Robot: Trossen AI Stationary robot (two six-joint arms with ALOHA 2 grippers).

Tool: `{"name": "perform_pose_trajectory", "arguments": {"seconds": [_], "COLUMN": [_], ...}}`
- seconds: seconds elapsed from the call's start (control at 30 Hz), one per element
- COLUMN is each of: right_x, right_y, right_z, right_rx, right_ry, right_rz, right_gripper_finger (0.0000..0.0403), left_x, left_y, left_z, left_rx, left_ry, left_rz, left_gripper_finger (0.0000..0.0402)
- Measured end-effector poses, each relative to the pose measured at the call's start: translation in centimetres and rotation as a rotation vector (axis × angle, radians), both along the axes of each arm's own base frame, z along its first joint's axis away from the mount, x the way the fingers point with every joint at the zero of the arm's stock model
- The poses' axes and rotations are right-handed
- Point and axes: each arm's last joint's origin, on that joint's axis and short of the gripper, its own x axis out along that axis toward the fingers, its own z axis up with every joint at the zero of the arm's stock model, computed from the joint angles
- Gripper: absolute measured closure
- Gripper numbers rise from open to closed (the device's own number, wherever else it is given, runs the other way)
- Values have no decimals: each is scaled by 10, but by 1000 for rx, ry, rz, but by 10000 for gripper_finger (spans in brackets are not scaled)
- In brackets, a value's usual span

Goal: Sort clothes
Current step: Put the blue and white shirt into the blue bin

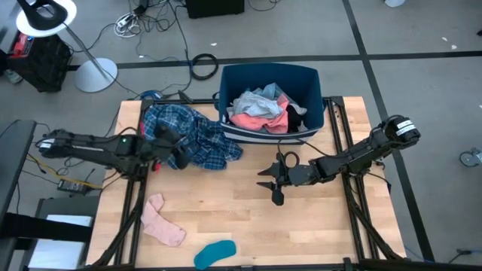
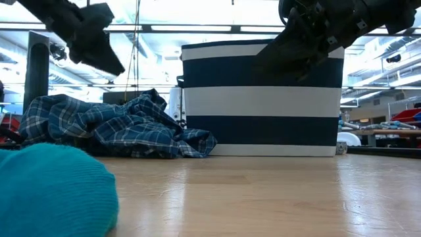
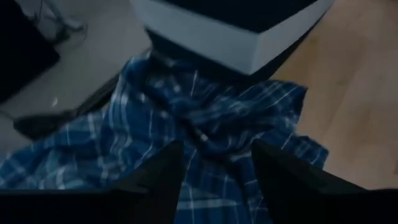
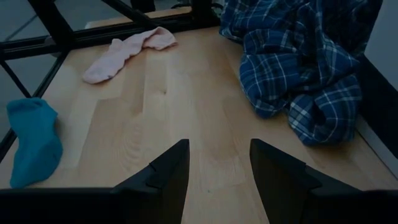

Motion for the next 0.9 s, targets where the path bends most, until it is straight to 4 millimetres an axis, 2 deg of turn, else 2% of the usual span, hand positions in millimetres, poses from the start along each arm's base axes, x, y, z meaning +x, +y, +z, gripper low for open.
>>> {"name": "perform_pose_trajectory", "arguments": {"seconds": [0.47, 0.73, 0.83, 0.9], "right_x": [1, 2, 3, 3], "right_y": [-2, -3, -3, -3], "right_z": [2, 3, 3, 3], "right_rx": [-17, -27, -30, -30], "right_ry": [-18, -29, -31, -31], "right_rz": [4, 7, 8, 9], "right_gripper_finger": [231, 231, 231, 231], "left_x": [1, -1, 1, 5], "left_y": [30, 44, 47, 48], "left_z": [-53, -88, -101, -109], "left_rx": [-105, -195, -242, -273], "left_ry": [48, 165, 165, 155], "left_rz": [138, 230, 250, 232], "left_gripper_finger": [208, 209, 226, 258]}}
